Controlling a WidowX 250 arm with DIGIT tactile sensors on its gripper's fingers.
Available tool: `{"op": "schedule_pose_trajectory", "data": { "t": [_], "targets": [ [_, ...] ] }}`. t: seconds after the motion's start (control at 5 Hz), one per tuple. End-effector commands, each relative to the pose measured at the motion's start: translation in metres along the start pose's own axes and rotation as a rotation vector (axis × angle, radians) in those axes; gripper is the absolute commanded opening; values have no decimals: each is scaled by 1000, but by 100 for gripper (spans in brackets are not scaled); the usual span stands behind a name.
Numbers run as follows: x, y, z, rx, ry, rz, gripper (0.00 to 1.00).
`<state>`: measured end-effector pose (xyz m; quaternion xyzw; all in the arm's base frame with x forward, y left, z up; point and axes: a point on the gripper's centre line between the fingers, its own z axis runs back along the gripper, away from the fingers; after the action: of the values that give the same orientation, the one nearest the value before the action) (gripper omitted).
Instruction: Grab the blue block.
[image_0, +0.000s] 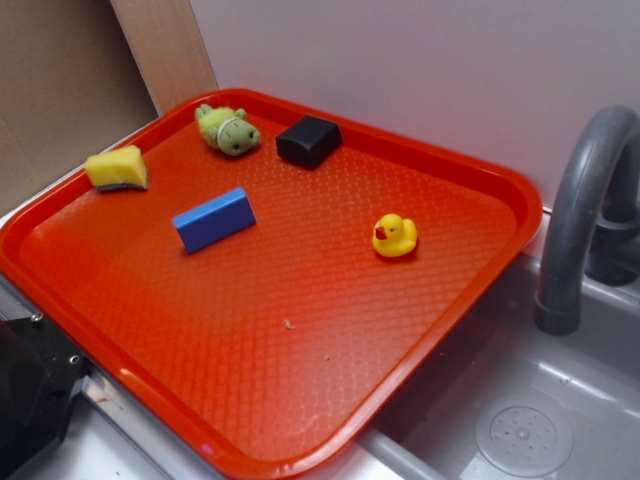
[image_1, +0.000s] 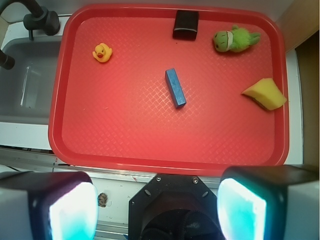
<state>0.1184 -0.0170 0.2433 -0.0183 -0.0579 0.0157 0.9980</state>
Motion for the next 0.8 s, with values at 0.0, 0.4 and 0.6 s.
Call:
{"op": "schedule_pose_trajectory", "data": {
  "t": [0.0, 0.4, 0.6],
  "targets": [
    [0, 0, 0, 0, 0, 0, 100],
    [41, 7, -16, 59, -4, -115, 100],
    [53, 17, -28, 80, -17, -185, 100]
  ]
}}
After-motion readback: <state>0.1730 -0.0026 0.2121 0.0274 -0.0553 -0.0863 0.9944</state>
